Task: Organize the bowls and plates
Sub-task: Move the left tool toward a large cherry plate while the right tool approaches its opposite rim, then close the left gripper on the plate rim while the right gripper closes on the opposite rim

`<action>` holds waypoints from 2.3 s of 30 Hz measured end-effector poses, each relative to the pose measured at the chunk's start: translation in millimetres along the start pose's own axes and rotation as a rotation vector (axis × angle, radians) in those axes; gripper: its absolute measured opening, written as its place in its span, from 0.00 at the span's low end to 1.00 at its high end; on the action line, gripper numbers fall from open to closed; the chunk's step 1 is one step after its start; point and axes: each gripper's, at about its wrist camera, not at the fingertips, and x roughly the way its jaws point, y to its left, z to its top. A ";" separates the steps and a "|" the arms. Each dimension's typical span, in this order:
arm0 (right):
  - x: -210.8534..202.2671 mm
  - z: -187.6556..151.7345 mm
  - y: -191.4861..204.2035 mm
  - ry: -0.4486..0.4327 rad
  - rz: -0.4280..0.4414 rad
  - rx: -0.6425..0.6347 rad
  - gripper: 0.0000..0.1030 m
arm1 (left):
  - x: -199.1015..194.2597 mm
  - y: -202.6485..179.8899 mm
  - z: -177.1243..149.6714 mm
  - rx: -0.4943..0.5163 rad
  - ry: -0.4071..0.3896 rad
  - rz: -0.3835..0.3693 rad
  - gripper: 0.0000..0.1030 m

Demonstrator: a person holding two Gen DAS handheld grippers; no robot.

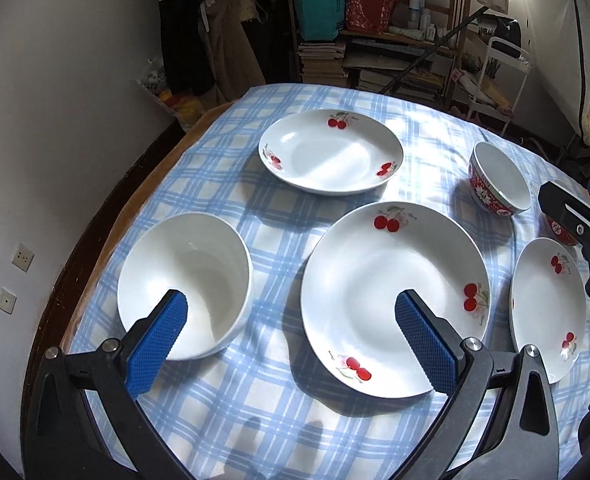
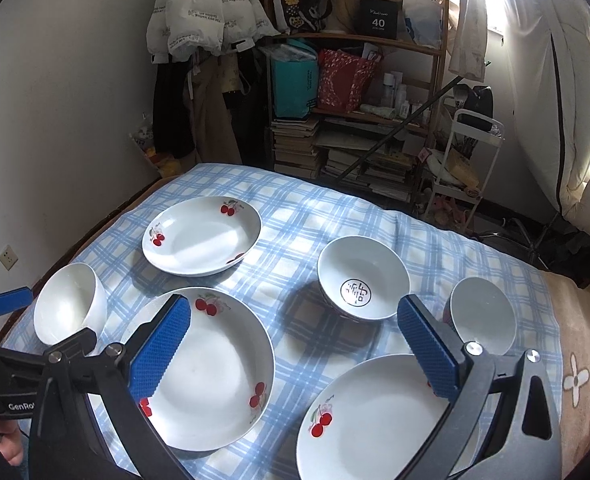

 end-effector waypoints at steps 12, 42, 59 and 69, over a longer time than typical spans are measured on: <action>54.9 -17.7 1.9 0.131 0.035 -0.027 0.98 | 51.3 -9.4 -16.1 -0.039 0.186 -0.043 0.99; 107.1 -50.9 7.0 0.287 0.156 -0.007 0.21 | 107.3 1.5 -19.5 -0.148 0.348 -0.159 0.66; 114.0 -57.0 5.4 0.313 0.183 0.044 0.12 | 115.3 11.0 -19.3 -0.172 0.336 -0.151 0.43; 110.2 -58.5 -1.8 0.326 0.215 0.080 0.11 | 114.5 17.2 -10.8 -0.151 0.331 -0.196 0.23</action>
